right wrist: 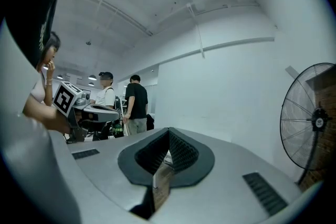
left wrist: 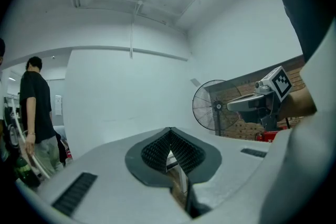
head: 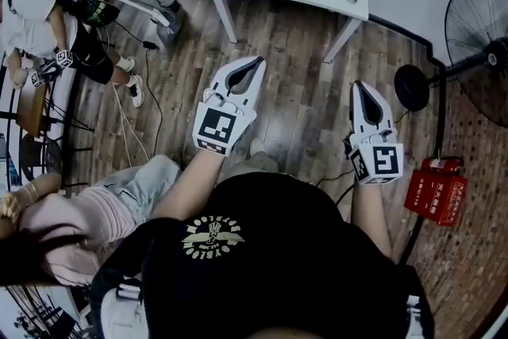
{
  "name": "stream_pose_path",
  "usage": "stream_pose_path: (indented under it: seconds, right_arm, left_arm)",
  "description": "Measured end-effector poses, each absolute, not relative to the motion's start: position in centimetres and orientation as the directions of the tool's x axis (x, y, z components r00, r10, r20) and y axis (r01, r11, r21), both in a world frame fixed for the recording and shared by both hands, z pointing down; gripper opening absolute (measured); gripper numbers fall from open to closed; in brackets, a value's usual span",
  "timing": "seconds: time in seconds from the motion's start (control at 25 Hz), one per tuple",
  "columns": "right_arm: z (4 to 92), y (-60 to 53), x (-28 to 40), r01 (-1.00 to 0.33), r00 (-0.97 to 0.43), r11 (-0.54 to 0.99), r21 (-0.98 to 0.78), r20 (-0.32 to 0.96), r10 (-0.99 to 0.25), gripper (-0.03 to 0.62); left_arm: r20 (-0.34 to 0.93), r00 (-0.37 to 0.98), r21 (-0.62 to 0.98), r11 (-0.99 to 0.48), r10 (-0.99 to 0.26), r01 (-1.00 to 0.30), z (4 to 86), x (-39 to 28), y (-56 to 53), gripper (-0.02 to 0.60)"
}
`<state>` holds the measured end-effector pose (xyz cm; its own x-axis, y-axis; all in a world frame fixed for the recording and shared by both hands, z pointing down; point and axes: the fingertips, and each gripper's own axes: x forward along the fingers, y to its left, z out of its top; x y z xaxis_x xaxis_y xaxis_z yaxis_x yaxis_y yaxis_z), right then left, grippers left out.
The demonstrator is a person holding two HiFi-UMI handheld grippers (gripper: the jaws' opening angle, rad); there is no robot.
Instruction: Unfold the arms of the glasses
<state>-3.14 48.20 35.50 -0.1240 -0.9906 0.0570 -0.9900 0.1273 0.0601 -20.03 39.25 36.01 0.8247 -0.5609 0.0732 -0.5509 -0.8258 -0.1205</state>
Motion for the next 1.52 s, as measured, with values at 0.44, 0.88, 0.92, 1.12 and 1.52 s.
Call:
stream_pose_path:
  seconds: [0.44,0.88,0.92,1.12,1.52]
  right_arm:
    - [35.2,44.2,-5.2,-0.991,-0.104,0.109,0.072,0.062,-0.993,-0.002]
    - [34.8,40.4,-7.6,-0.991,-0.089,0.096,0.092,0.076,-0.993,-0.002]
    - [34.7,40.2,-7.6,-0.991,-0.086,0.093,0.094,0.077,-0.993,-0.002]
    - [34.4,39.0,-6.6,-0.994,-0.063,0.069,0.084,0.072,-0.995,-0.002]
    - [34.9,32.9,-5.6,-0.991,-0.111,0.115,0.065,0.061,-0.992,-0.002]
  left_arm:
    - [0.069,0.861,-0.105,-0.862,-0.504,-0.496,36.2,-20.6,35.2,0.006]
    - [0.068,0.877,-0.044,-0.880,-0.476,-0.474,37.3,-22.8,31.0,0.006]
    - [0.072,0.878,-0.040,-0.881,-0.472,-0.471,37.5,-22.9,30.8,0.006]
    - [0.085,0.884,-0.033,-0.888,-0.460,-0.459,37.8,-22.5,29.8,0.006]
    - [0.117,0.859,-0.036,-0.867,-0.498,-0.497,38.6,-22.1,25.0,0.006]
